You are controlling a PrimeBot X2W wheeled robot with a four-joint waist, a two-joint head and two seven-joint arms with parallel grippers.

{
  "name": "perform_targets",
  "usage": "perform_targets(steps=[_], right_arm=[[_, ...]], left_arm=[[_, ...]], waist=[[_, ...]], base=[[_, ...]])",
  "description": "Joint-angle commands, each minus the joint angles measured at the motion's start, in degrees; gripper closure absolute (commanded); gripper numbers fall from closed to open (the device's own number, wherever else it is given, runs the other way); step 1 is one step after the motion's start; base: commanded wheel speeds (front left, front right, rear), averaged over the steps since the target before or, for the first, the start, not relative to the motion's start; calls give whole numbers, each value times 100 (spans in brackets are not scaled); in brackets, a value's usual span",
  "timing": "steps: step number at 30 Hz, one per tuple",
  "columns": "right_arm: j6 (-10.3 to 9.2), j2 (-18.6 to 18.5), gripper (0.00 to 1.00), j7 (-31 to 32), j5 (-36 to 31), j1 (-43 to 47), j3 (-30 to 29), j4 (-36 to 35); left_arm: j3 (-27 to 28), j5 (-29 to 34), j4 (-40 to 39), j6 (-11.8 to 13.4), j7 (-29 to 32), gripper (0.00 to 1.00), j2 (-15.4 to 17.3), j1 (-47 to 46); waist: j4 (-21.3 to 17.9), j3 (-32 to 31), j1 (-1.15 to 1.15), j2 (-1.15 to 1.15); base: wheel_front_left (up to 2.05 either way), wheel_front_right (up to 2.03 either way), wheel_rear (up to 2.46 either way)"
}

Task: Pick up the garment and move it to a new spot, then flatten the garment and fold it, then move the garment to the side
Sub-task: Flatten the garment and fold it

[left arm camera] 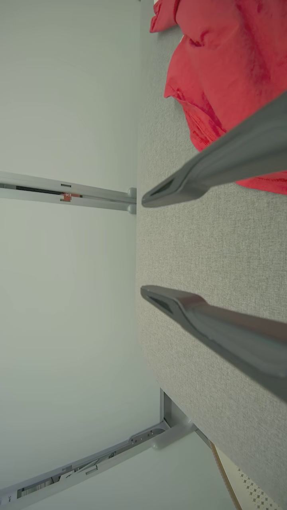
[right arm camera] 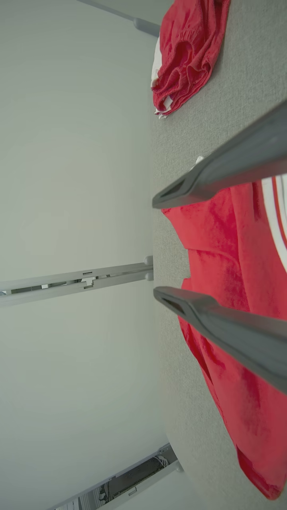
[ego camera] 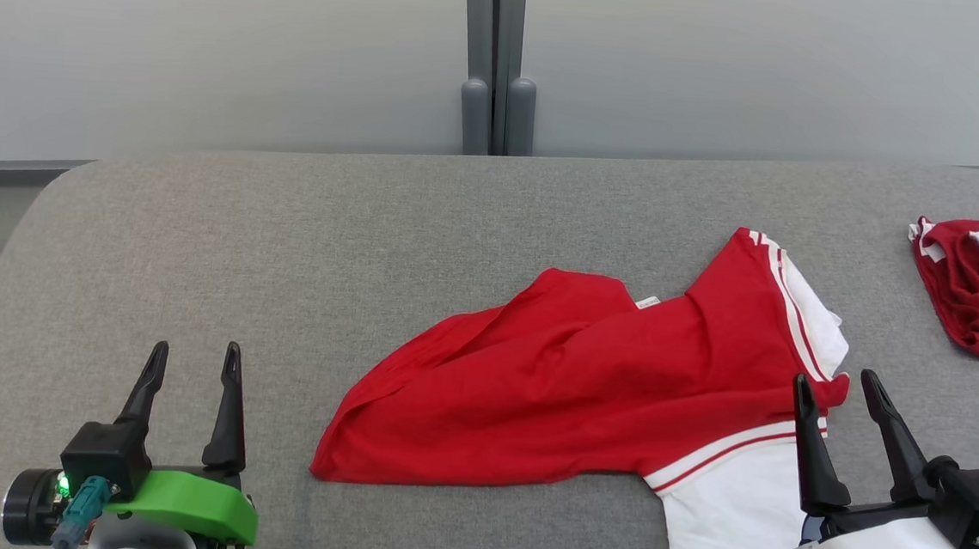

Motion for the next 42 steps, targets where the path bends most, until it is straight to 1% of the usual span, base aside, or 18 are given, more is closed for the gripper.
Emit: perform_targets(steps=[1,31,42], right_arm=[[1,8,0,26,-46,86,9,-40],[1,40,0,99,-131,75,94,-32],[1,48,0,102,-90,24,67,77]], left_arm=[[0,36,-14,3,15,0,41,75],[-157,-108,-44,107,52,0,154,50],[-234,-139,5,130,32,0,165,36]], waist=[[11,-4,0,0],[24,50,0,0],[21,83,0,0]], base=[[0,0,0],[0,0,0],[0,0,0]])
